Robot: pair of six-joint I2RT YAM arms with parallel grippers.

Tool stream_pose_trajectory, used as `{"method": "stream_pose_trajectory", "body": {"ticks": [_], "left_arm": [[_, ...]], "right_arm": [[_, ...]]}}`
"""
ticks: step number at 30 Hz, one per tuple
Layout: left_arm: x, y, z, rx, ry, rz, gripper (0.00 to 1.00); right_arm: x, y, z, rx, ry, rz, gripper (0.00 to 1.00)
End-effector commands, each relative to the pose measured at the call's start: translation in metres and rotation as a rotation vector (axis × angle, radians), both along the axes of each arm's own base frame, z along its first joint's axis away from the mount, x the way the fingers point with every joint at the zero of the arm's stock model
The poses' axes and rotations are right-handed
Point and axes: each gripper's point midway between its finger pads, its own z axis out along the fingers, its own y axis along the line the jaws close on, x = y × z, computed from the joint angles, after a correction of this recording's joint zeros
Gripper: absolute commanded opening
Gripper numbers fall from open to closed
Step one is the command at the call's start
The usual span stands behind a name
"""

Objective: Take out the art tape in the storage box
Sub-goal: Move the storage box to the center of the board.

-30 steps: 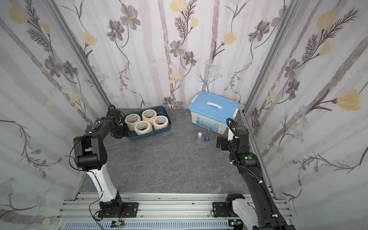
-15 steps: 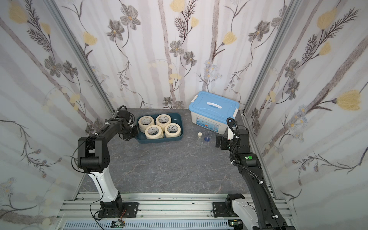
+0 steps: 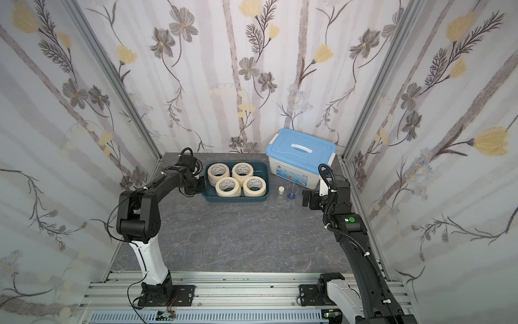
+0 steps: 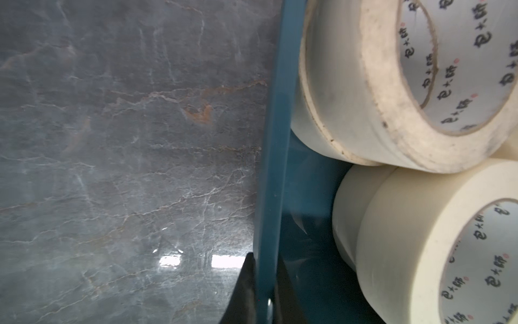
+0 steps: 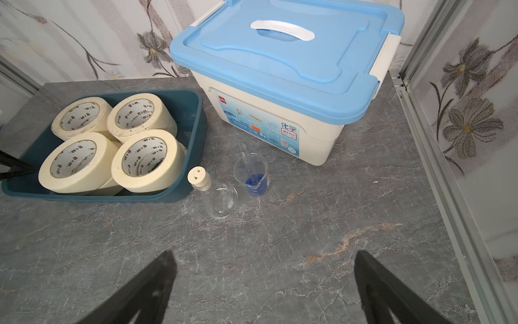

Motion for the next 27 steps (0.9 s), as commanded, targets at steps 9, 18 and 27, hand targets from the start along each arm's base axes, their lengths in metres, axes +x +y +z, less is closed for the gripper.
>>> {"method": "stream_pose_trajectory", "body": {"ticks": [9,18,27], "left_arm": [[0.021,-0.003,0.016,0.025,-0.104,0.05,0.21],[0.008,0.002,0.065,0.038,-0.159,0.066,0.53],[-0.008,-0.054,0.076,-0.086,-0.153,-0.022,0.7]], "right_arm": [[-0.001,0.003,0.005,0.014,-0.008,0.01,1.0],[-0.009,0.007,0.014,0.048,-0.004,0.019,1.0],[-0.016,0.029,0.039,0.176,-0.009,0.099,1.0]]}}
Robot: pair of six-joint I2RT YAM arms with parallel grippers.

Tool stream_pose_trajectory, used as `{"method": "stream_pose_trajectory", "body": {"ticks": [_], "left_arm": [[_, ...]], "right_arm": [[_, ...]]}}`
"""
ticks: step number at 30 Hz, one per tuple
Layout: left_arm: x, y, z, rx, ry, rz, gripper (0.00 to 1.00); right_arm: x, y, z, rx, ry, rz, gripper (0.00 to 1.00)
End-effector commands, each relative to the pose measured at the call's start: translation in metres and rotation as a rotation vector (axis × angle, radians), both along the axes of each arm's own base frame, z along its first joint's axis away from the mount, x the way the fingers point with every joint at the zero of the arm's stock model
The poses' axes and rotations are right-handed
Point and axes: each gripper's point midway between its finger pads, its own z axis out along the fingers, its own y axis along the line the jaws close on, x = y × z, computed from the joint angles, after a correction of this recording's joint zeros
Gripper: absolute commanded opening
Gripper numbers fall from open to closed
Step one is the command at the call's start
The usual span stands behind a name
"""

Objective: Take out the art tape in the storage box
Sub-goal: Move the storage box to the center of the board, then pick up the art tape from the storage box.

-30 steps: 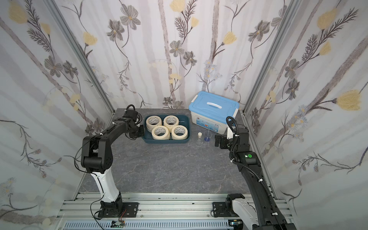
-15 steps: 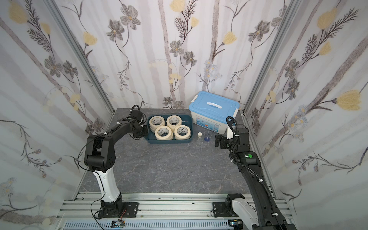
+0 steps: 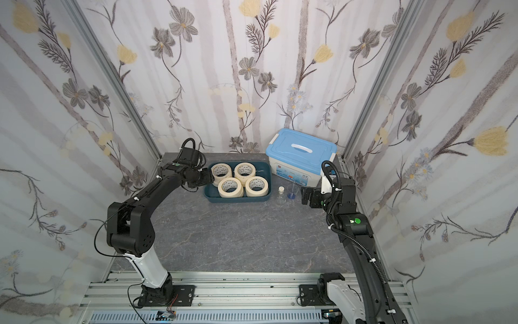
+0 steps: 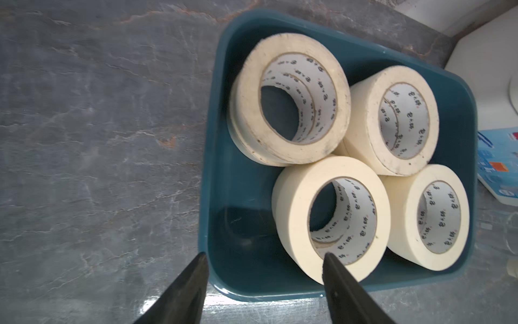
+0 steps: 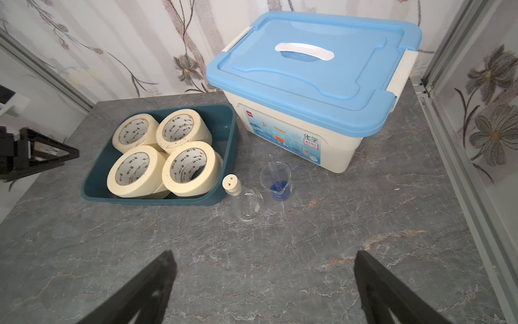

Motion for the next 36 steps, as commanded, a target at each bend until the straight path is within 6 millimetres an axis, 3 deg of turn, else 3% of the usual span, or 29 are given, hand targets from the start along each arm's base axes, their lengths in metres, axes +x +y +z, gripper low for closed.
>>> {"method": "stream_pose_trajectory", "body": {"ticks": [1,11,21,30,36], "left_arm": [[-0.002,-0.019,-0.003,-0.041,0.025,-0.015,0.71],[0.02,-0.027,-0.037,0.033,0.086,0.012,0.75],[0.022,-0.043,-0.057,0.009,0.131,-0.03,0.65],[0.019,-0.036,-0.07,0.062,0.153,-0.022,0.46],[0.018,-0.038,-0.065,0.055,0.144,-0.033,0.28]], "right_arm": [[-0.005,0.012,0.005,0.069,0.011,0.047,1.0],[-0.016,0.014,0.002,0.084,0.028,0.05,1.0],[-0.014,0.011,-0.002,0.07,0.038,0.037,1.0],[-0.012,0.01,-0.003,0.069,0.043,0.03,1.0],[-0.009,0.012,-0.002,0.076,0.049,0.035,1.0]]}}
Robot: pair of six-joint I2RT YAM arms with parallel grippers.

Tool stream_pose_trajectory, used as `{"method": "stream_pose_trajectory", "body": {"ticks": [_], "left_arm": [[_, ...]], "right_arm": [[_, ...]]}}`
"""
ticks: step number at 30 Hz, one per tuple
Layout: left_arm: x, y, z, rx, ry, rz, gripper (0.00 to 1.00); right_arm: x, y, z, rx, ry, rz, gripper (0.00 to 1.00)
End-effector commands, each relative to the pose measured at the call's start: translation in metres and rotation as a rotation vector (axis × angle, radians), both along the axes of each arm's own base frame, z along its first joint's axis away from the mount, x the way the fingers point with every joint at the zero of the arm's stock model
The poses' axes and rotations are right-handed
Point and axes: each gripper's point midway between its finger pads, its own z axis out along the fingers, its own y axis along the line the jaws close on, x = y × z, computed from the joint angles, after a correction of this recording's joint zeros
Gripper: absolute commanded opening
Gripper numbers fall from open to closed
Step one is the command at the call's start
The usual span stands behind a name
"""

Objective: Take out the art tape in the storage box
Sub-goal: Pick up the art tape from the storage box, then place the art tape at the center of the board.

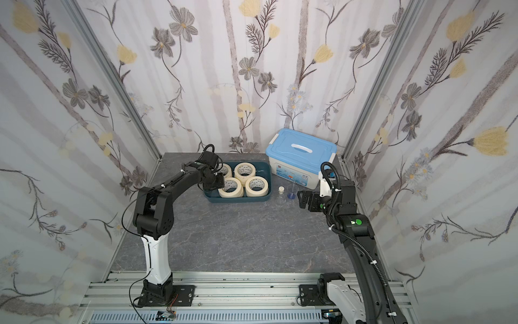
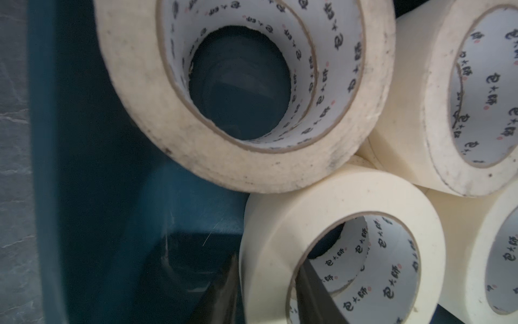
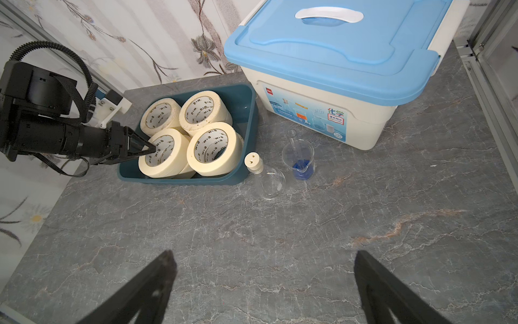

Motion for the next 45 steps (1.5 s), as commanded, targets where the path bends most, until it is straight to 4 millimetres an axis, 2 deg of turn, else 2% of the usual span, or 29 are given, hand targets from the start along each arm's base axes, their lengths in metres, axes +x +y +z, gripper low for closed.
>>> {"method": "stream_pose_trajectory", "body": {"ticks": [1,5,8,16,21,26,27,36,45], "left_arm": [[-0.001,0.001,0.004,0.004,-0.004,-0.001,0.25],[-0.003,-0.002,0.009,-0.025,-0.009,-0.002,0.13],[-0.003,-0.005,0.017,-0.046,-0.028,-0.003,0.09],[-0.008,-0.008,0.054,-0.1,-0.101,0.0,0.05],[-0.02,0.006,0.076,-0.068,-0.146,0.019,0.02],[-0.037,0.034,0.098,-0.048,-0.209,0.08,0.01],[-0.045,0.043,0.092,-0.039,-0.197,0.099,0.0],[-0.084,0.126,0.096,-0.038,-0.23,0.32,0.0],[-0.123,0.188,0.083,0.057,-0.189,0.486,0.0]], "right_arm": [[0.004,0.0,0.008,0.009,-0.025,-0.008,1.0],[0.004,-0.001,0.009,0.006,-0.028,-0.011,1.0],[0.003,-0.001,0.01,0.004,-0.031,-0.009,1.0],[0.002,-0.001,0.011,0.001,-0.035,-0.008,1.0],[0.001,-0.001,0.012,-0.005,-0.038,-0.004,1.0],[0.001,0.0,0.011,-0.01,-0.032,0.002,1.0],[0.001,-0.001,0.011,-0.011,-0.031,0.002,1.0],[0.003,0.0,0.007,-0.021,-0.021,0.008,1.0],[0.003,0.0,0.006,-0.029,-0.017,0.013,1.0]]}}
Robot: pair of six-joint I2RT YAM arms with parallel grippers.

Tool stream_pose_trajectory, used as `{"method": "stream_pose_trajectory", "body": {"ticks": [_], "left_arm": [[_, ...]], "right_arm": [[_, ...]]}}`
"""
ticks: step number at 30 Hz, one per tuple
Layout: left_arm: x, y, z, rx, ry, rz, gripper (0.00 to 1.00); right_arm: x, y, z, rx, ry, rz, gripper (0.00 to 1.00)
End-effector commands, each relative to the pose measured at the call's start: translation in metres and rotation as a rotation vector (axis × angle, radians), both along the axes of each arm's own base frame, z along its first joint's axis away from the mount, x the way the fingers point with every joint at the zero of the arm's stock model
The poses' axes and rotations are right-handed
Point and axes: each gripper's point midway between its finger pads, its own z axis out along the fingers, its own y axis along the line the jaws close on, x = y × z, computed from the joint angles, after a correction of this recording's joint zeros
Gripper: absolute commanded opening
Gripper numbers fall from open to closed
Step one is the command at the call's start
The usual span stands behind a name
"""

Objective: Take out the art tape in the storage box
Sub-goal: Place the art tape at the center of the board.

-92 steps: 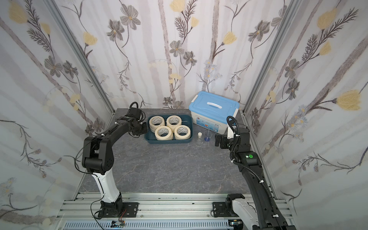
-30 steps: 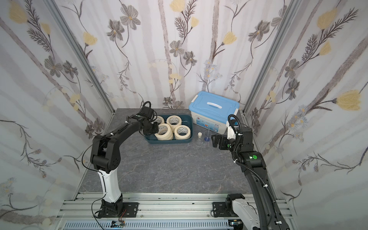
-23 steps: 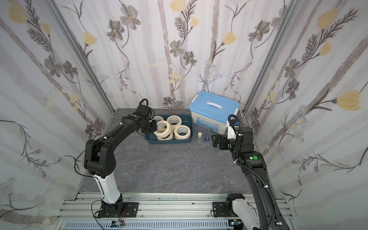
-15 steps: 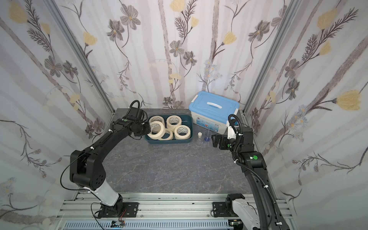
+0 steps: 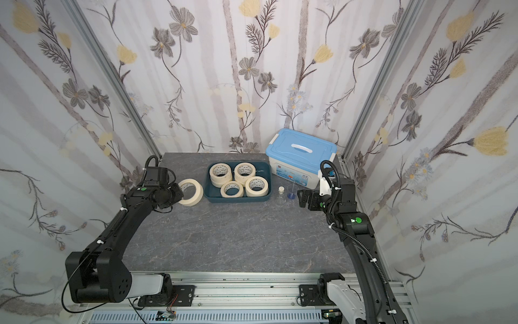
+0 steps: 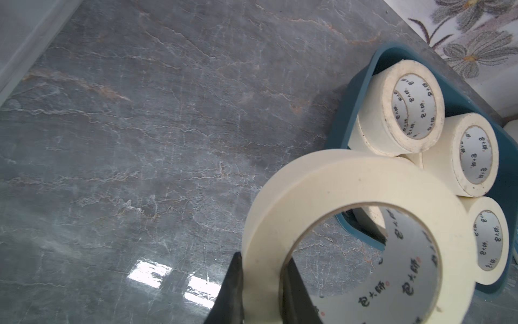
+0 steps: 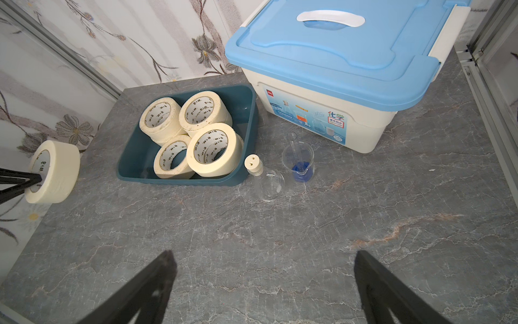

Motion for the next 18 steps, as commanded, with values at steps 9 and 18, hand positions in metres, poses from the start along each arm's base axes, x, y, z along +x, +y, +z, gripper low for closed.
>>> {"method": "stream_pose_trajectory", "body": {"ticks": [9,18], "left_arm": [[-0.034,0.049,-0.027,0.144,0.106,0.139,0.0],[-0.034,0.058,-0.058,0.178,0.173,0.173,0.0]], "right_arm": [[0.002,0.0,0.003,-0.013,-0.011,0.008,1.0],[0.0,0.001,0.005,-0.007,-0.012,0.011,1.0]]}}
